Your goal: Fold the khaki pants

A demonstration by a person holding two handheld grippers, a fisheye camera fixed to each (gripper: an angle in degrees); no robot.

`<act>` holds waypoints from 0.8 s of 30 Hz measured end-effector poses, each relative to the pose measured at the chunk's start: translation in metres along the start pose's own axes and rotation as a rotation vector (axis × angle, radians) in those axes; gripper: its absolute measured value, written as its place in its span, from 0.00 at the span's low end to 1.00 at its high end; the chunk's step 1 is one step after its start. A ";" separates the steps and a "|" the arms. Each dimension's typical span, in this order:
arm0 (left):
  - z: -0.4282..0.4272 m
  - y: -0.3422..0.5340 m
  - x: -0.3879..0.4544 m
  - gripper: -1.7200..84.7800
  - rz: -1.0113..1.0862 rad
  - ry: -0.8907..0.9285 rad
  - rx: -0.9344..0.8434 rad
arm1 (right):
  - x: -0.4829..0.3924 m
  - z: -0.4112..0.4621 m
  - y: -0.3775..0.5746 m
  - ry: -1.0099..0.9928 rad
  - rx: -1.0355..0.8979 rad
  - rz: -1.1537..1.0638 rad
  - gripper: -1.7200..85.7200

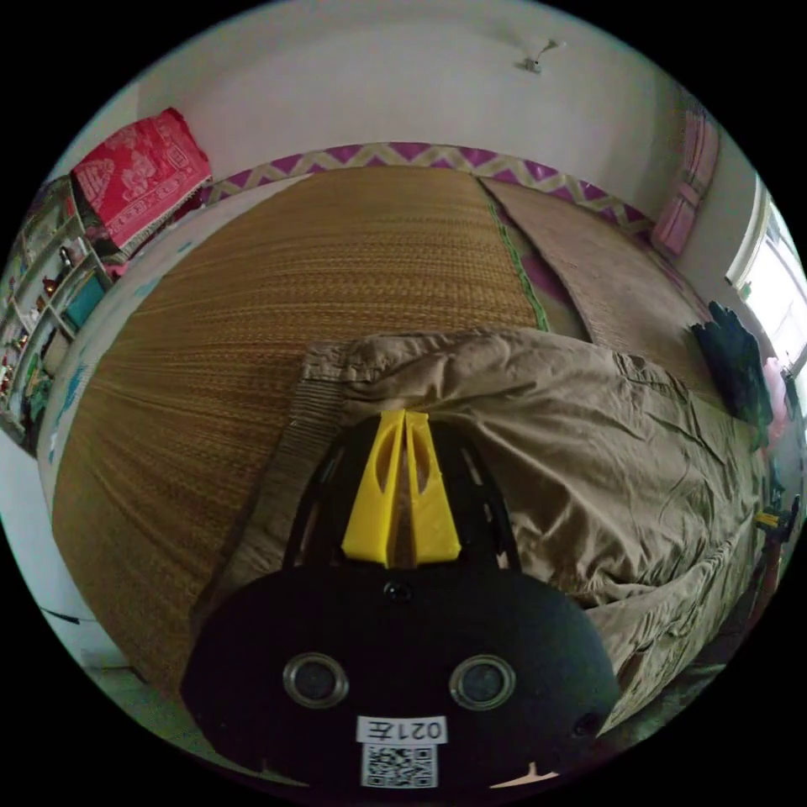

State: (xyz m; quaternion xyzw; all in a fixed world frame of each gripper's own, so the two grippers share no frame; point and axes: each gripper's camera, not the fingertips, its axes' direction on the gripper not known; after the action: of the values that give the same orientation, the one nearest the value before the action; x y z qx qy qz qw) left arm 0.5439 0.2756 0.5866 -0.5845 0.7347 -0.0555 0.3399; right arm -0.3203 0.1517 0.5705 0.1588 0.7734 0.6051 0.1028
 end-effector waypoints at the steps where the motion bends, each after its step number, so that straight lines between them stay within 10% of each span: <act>1: -0.007 0.004 0.001 0.01 0.010 -0.020 0.019 | 0.000 0.001 -0.002 0.020 -0.001 -0.006 0.01; 13: -0.134 0.145 -0.033 0.02 0.011 0.338 0.109 | 0.003 -0.019 0.066 0.016 0.074 0.161 0.02; 24: -0.196 0.345 -0.136 0.10 -0.583 0.521 0.280 | -0.050 -0.086 0.258 -0.242 0.474 0.618 0.09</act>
State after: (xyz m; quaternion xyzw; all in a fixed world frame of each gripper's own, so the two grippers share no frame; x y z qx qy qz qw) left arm 0.1612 0.4434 0.6301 -0.6824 0.5853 -0.3951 0.1888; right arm -0.2731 0.1117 0.8401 0.4731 0.7896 0.3894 -0.0329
